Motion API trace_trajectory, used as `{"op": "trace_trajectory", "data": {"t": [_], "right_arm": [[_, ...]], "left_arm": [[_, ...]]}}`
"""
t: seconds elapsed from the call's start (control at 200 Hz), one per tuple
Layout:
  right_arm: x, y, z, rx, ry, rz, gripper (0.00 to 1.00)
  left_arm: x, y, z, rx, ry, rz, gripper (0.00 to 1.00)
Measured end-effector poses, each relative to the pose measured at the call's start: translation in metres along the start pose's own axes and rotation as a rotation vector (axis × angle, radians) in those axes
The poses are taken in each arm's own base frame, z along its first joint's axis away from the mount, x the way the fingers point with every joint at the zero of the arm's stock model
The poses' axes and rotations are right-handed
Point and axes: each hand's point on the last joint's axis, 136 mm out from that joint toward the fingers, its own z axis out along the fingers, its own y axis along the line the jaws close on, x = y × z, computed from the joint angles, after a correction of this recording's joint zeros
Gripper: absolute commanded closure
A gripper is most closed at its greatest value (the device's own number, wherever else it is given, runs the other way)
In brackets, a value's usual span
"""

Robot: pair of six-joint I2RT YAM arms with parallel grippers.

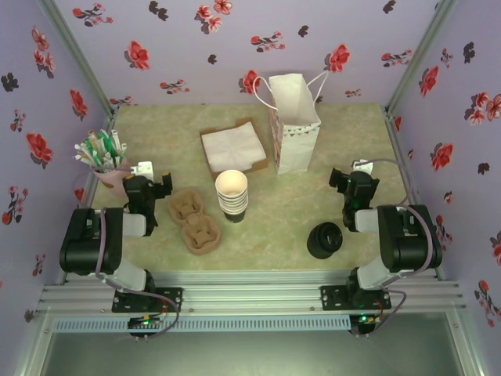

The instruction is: Pack the takeout coffee

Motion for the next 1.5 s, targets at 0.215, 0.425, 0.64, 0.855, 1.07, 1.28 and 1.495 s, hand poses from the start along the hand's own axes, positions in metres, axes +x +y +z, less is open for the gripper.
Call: {"op": "trace_trajectory", "data": {"t": [0.215,0.425,0.64,0.855,1.07,1.28,1.495], "right_arm": [[-0.001,0.000,-0.005,-0.002,0.041,-0.014,0.01],[-0.038,0.009,-0.022,-0.026,0.019,-0.019,0.01],[-0.060,0.018,-0.064,-0.079,0.011,0.010,0.01],[-0.118,0.024,-0.121,-0.153,-0.011,0.137,0.01],[-0.160,0.017,-0.181,-0.194,-0.003,0.223,0.01],[-0.136,0.021,-0.206,-0.249,0.120,0.299,0.01],[-0.119,0.052,-0.207,-0.382,0.287,0.355,0.14]], "left_arm": [[0.000,0.000,-0.024,0.002,-0.055,0.004,0.01],[-0.036,0.005,-0.046,-0.010,-0.168,-0.015,0.01],[-0.081,0.001,-0.076,0.010,-0.261,-0.025,0.01],[-0.157,-0.014,-0.124,0.092,-0.380,-0.097,0.01],[-0.200,-0.018,-0.156,0.158,-0.291,-0.327,0.01],[-0.201,-0.036,-0.195,0.338,-0.143,-0.483,0.01],[-0.180,-0.068,-0.221,0.554,0.001,-0.551,0.01]]}}
